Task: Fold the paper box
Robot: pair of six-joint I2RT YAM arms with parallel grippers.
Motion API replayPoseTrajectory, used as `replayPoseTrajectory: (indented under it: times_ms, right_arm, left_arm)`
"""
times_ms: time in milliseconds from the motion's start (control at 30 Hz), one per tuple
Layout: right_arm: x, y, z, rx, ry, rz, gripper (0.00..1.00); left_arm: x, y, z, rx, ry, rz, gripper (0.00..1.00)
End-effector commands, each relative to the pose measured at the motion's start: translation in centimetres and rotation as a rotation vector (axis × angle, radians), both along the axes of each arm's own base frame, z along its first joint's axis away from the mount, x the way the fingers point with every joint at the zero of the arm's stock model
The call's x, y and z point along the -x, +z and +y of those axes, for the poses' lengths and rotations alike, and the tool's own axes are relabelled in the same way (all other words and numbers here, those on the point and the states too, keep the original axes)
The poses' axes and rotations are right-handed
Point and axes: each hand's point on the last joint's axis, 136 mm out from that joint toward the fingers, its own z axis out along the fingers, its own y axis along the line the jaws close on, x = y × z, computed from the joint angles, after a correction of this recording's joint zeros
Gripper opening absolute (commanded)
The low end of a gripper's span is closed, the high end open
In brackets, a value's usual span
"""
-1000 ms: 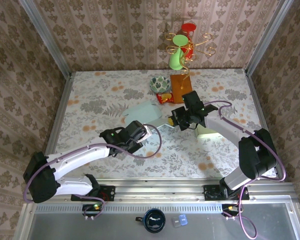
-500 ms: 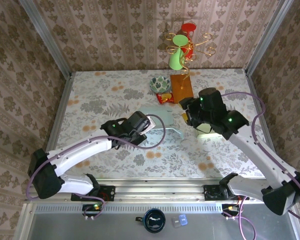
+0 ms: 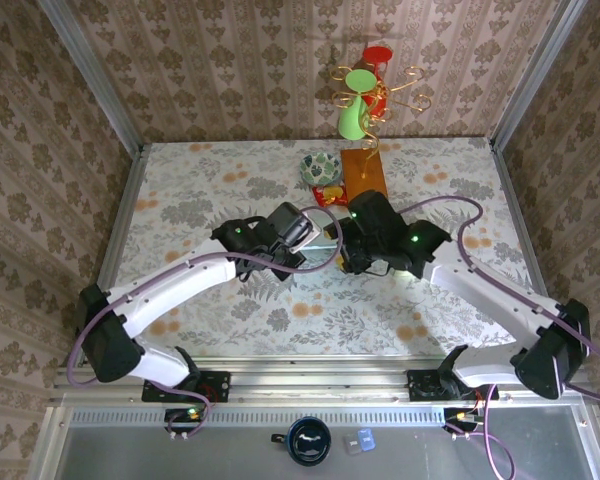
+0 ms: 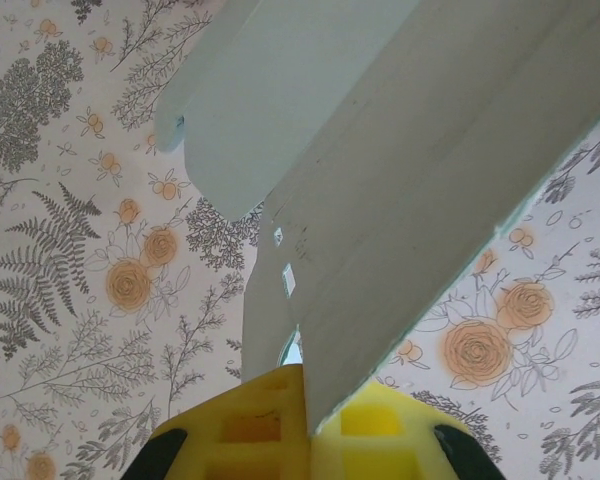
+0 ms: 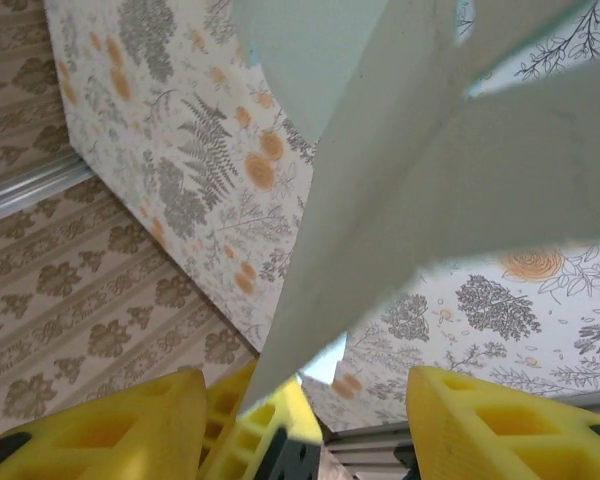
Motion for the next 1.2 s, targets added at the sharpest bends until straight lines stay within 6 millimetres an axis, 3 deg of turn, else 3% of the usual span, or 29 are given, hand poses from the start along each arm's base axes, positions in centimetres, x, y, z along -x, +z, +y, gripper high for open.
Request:
replayPoseTrajectory:
  times_ms: [0,100,200,233,667,767,867,967,1067,1167]
  right_arm:
    - [-1.6,1.3,0.4,-0.001,-0.039,-0.036,0.51]
    - [-2.1,0.8,0.7,0.006,-0.040,-0.040,0.40]
    - [-2.0,0.8,0.8,0.010,-0.026,-0.041,0.37]
    - [-2.1,-0.3,0.9,0.033,-0.021,-0.018,0.36]
    - [-2.7,-0.3,0.5,0.053,-0.017,-0.038,0.04]
    - [-3.1,0.6,0.2,0.056,-0.009,-0.060,0.00]
    - [-3.2,1.9,0.0,0.050,0.005,-0.085,0.00]
    - [-2.9,3.7,-0.5,0.047,0.022,-0.116,0.00]
    - [-2.3,5.8,-1.3,0.050,0.038,-0.148,0.00]
    - [-1.7,6.7,-1.5,0.024,0.053,-0.141,0.00]
  left_arm:
    - [0.2,1.2,-0.4,0.045,0.035,0.038,0.00]
    - [0.2,1.4,-0.8,0.059,0.043,0.048,0.00]
    - [0.2,1.5,-0.9,0.063,0.045,0.052,0.00]
    - [0.2,1.4,-1.0,0.064,0.046,0.053,0.00]
    - [-0.2,2.2,-1.5,0.075,0.042,0.044,0.00]
    - [-0.3,3.2,-1.3,0.100,0.062,0.031,0.13]
    - [-0.6,6.0,-1.0,0.188,0.108,-0.020,0.32]
    - [-1.4,10.5,-0.2,0.409,0.204,-0.046,0.51]
    - [-2.7,14.7,1.5,0.666,0.310,-0.069,0.57]
    - [-4.0,16.6,3.5,0.821,0.402,-0.071,0.58]
